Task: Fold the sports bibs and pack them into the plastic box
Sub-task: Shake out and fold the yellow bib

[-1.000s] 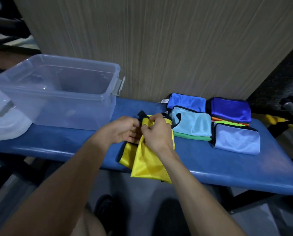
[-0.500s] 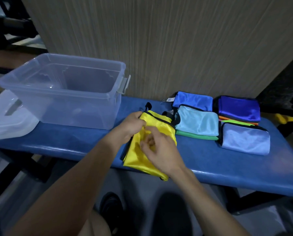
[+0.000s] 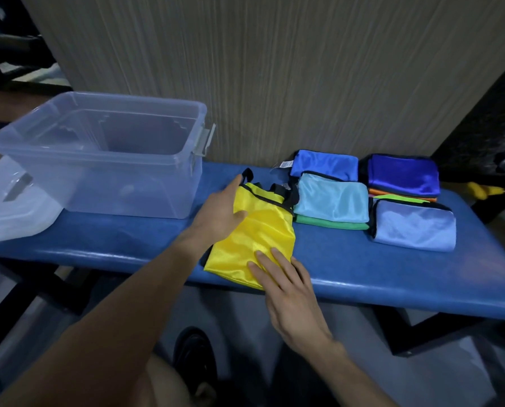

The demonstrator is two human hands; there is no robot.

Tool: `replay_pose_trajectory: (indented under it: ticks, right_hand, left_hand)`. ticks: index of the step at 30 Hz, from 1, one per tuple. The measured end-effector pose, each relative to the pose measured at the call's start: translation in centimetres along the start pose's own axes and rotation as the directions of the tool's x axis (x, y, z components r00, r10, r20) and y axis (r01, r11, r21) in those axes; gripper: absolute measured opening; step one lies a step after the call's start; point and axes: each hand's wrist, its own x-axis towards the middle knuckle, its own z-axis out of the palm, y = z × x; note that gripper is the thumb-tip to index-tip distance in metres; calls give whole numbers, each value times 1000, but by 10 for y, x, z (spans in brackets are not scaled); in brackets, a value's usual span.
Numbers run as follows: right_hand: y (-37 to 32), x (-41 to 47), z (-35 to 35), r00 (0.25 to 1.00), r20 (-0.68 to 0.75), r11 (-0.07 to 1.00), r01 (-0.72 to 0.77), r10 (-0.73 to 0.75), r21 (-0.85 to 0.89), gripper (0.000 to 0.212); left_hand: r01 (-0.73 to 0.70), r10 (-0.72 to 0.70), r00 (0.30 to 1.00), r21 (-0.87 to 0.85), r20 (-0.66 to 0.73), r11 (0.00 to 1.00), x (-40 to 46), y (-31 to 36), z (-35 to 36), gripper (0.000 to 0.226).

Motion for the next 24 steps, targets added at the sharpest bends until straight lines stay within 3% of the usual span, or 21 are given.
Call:
replay_pose_trajectory:
  ticks: [3, 5, 6, 8, 10, 13, 18, 21, 24]
  right_hand:
    - [-2, 2, 2, 1000, -13, 1000, -24, 24, 16, 70]
    - [-3, 3, 4, 999, -15, 999, -33, 33, 12, 72]
    - [-4, 3, 4, 999, -13, 999, -40, 40, 15, 72]
    - [-5, 3, 5, 998, -16, 998, -53, 53, 22, 72]
    - [-6, 3, 4, 999, -19, 999, -44, 45, 32, 72]
    - [-4, -1, 5, 1000, -17, 1000, -3, 3, 24, 64]
    - [13, -8, 7, 996, -82, 999, 41, -40, 19, 60]
    - [20, -1, 6, 984, -169, 998, 58, -51, 38, 45]
    - [18, 12, -9, 988, -156, 990, 17, 5, 142, 32]
  left_hand:
    - [-174, 209, 970, 245, -125, 954, -19, 3, -14, 71]
    - [-375, 389, 916, 142, -93, 916, -33, 3, -18, 39]
    - [-441, 441, 897, 53, 6, 896, -41, 1, -17, 30]
    - [-457, 445, 848, -27, 287, 889, -56, -7, -11, 48]
    - [-459, 414, 814, 13, 408, 889, -66, -17, -6, 81]
    - [-529, 465, 806, 93, 367, 844, -76, -30, 2, 96]
    - [-635, 583, 767, 188, 266, 749, -84, -40, 9, 75]
    - [-643, 603, 763, 177, 232, 745, -88, -44, 10, 63]
    - [-608, 586, 788, 91, 187, 789, -90, -47, 9, 54]
